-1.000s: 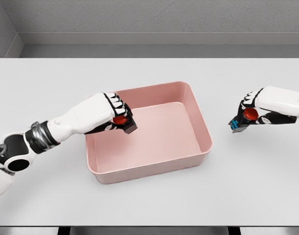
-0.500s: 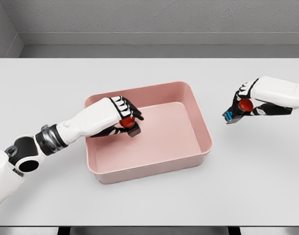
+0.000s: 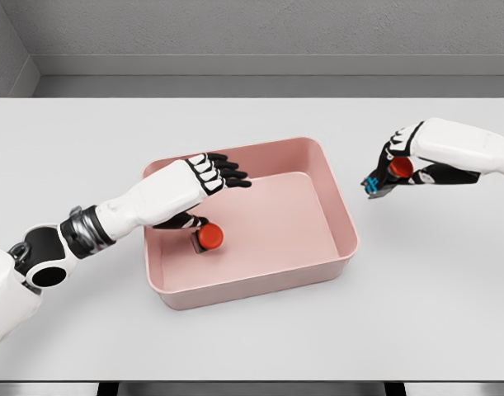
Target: Put the industrial switch in the basket with both arms
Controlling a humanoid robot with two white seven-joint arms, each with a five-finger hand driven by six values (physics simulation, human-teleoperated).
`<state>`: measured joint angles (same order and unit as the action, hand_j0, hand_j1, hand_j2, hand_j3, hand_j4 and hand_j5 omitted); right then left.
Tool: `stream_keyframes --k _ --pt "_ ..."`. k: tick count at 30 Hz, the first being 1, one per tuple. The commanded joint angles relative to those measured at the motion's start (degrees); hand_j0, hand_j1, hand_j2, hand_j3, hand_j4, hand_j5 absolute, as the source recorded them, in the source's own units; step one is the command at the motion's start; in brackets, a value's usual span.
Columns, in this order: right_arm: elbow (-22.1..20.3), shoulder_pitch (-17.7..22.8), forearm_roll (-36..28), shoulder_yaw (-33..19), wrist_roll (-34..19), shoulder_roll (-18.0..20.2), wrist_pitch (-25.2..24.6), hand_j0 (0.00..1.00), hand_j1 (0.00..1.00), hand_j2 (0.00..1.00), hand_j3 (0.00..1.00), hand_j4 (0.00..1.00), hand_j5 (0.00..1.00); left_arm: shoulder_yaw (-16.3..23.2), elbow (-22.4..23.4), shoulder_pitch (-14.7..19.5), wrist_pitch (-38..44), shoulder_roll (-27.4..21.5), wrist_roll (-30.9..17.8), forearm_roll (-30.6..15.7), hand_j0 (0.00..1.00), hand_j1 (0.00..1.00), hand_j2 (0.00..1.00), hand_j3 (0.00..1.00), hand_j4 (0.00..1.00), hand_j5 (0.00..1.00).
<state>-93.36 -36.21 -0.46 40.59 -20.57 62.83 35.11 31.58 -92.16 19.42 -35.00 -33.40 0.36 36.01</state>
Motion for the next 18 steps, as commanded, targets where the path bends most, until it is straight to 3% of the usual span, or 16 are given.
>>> stream_keyframes --k 1,11,13,15,18 --pt "-0.07 0.0 -0.42 0.02 0.09 -0.52 -0.11 0.42 0.42 0.42 0.42 0.42 0.42 -0.03 -0.04 0.09 0.0 0.09 0.08 -0.42 0.98 0.98 0.98 0.98 0.98 0.98" --pt "-0.07 -1.76 -0.42 0.54 0.0 -4.38 -0.11 0.42 0.42 0.42 0.42 0.42 0.42 -0.03 -0.56 1.32 0.0 -0.52 0.25 -2.53 0.98 0.98 0.98 0.98 0.98 0.98" --pt "-0.07 -1.93 -0.42 0.72 -0.17 -4.82 -0.11 0.42 0.42 0.42 0.42 0.42 0.42 0.15 -3.81 1.58 0.0 -5.09 0.25 -5.43 1.0 1.0 1.0 1.0 1.0 1.0" --pt "-0.07 -2.11 -0.42 0.72 -0.52 -5.97 -0.11 0.42 0.42 0.42 0.42 0.42 0.42 1.46 -7.51 2.99 0.0 -12.82 0.25 -9.29 1.0 1.0 1.0 1.0 1.0 1.0" --pt "-0.07 -2.46 -0.42 0.72 -0.52 -7.11 -0.11 0.42 0.42 0.42 0.42 0.42 0.42 3.05 -8.92 6.41 0.0 -20.3 0.69 -9.91 1.0 1.0 1.0 1.0 1.0 1.0"
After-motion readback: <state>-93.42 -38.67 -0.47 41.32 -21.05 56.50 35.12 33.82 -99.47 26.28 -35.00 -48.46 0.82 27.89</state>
